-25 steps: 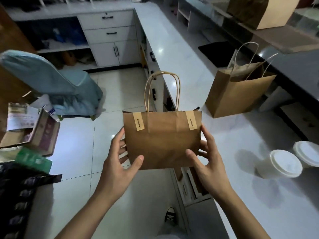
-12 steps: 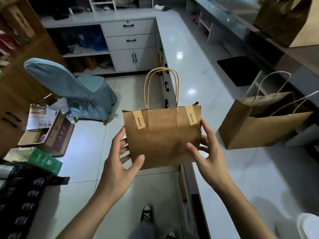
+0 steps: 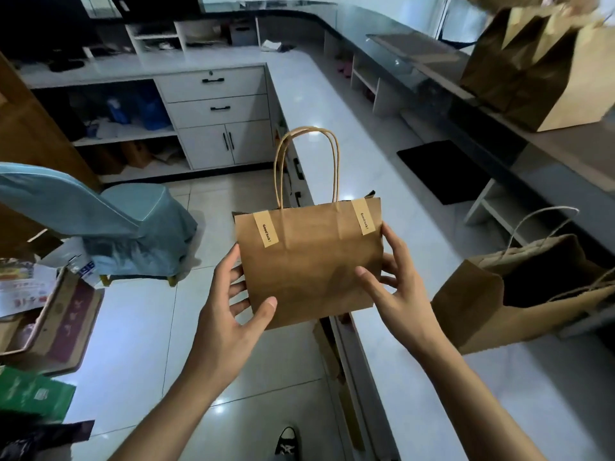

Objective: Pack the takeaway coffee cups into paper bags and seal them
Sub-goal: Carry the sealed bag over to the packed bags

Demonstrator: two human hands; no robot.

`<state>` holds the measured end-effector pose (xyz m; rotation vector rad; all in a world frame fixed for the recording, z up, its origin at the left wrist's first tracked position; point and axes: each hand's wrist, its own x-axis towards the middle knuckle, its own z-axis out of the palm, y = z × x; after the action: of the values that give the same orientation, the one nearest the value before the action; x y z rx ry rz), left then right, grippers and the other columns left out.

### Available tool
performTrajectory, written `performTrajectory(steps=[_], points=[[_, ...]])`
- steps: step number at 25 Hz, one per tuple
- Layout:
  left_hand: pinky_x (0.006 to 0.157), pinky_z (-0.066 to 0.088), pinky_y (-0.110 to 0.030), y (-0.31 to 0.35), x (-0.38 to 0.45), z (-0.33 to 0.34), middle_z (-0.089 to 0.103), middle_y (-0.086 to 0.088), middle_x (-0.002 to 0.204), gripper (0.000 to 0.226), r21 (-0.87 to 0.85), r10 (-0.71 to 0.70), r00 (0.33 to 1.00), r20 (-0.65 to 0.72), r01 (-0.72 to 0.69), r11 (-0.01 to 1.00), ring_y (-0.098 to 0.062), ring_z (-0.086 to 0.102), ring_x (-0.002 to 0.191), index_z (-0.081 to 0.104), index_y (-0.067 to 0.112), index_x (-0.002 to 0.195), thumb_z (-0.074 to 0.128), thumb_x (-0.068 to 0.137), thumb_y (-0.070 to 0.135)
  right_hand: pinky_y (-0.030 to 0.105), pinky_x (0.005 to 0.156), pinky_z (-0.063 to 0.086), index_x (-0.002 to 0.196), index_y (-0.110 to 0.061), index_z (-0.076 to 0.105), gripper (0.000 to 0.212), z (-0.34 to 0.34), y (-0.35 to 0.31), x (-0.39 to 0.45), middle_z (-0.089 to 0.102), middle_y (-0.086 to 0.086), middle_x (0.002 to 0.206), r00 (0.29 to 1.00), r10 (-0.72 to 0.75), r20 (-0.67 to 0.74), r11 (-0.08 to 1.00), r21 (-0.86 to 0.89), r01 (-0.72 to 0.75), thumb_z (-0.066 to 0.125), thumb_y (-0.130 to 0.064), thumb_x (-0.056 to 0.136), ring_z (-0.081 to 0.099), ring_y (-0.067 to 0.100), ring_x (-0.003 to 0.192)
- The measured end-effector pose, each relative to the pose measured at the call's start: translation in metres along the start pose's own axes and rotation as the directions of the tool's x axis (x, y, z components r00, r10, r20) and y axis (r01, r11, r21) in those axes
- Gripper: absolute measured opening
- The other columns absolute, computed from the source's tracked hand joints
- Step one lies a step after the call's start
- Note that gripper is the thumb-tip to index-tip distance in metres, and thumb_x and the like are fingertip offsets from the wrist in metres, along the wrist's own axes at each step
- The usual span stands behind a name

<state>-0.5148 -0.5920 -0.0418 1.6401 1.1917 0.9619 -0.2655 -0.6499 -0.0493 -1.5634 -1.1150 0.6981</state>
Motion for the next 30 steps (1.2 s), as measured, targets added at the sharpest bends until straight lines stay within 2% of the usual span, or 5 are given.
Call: performTrajectory(steps=[7, 13, 16, 23, 30], points=[[0.102, 0.051, -0.030, 0.013, 0.093, -0.009, 0.049, 0.011, 0.143, 0.087, -0.008, 0.106, 0.992, 0.075, -0.106, 0.994, -0.002, 0.052, 0.127, 0.029, 0.044, 0.153, 0.071, 0.077, 0.041, 0.036, 0.098, 0.056, 0.150, -0.057, 0.027, 0.078, 0.010, -0.016, 0.079, 0.052, -0.004, 0.145, 0.996, 0.018, -0.084, 1.000, -0.011, -0.019, 0.061, -0.066, 0.080, 0.059, 0.013, 0.120], [0.102, 0.051, -0.032, 0.027, 0.150, 0.009, 0.047, 0.018, 0.144, 0.083, -0.056, 0.173, 0.980, 0.102, -0.168, 0.984, 0.000, 0.048, 0.131, 0.030, 0.050, 0.150, 0.074, 0.082, 0.032, 0.022, 0.091, 0.054, 0.143, -0.064, 0.031, 0.069, -0.010, -0.027, 0.130, 0.062, -0.007, 0.131, 0.990, 0.033, -0.135, 0.999, -0.019, -0.036, 0.066, -0.056, 0.084, 0.061, 0.004, 0.114], [0.094, 0.052, -0.016, 0.033, 0.175, 0.026, 0.048, 0.017, 0.144, 0.085, -0.076, 0.190, 0.976, 0.108, -0.183, 0.980, 0.011, 0.048, 0.126, 0.030, 0.046, 0.152, 0.076, 0.086, 0.017, 0.011, 0.080, 0.051, 0.145, -0.059, 0.032, 0.068, -0.026, -0.032, 0.157, 0.059, -0.015, 0.127, 0.989, 0.051, -0.139, 0.998, -0.019, -0.054, 0.070, -0.040, 0.092, 0.061, -0.002, 0.109], [0.085, 0.053, -0.012, 0.064, 0.232, 0.075, 0.050, 0.019, 0.141, 0.084, -0.149, 0.232, 0.967, 0.103, -0.216, 0.965, 0.009, 0.051, 0.124, 0.033, 0.040, 0.152, 0.074, 0.087, 0.006, 0.037, 0.103, 0.053, 0.153, -0.047, 0.032, 0.074, -0.090, -0.052, 0.230, 0.060, -0.010, 0.131, 0.991, 0.102, -0.088, 0.976, -0.182, -0.117, 0.073, -0.041, 0.091, 0.061, 0.012, 0.118], [0.089, 0.057, -0.023, 0.099, 0.269, 0.133, 0.058, 0.030, 0.125, 0.083, -0.242, 0.280, 0.947, 0.159, -0.238, 0.941, 0.002, 0.056, 0.123, 0.037, 0.050, 0.145, 0.072, 0.088, 0.003, 0.027, 0.091, 0.051, 0.156, -0.044, 0.026, 0.080, -0.165, -0.079, 0.266, 0.058, -0.003, 0.129, 0.982, 0.163, -0.092, 0.943, -0.279, -0.182, 0.072, -0.031, 0.092, 0.062, 0.011, 0.106]])
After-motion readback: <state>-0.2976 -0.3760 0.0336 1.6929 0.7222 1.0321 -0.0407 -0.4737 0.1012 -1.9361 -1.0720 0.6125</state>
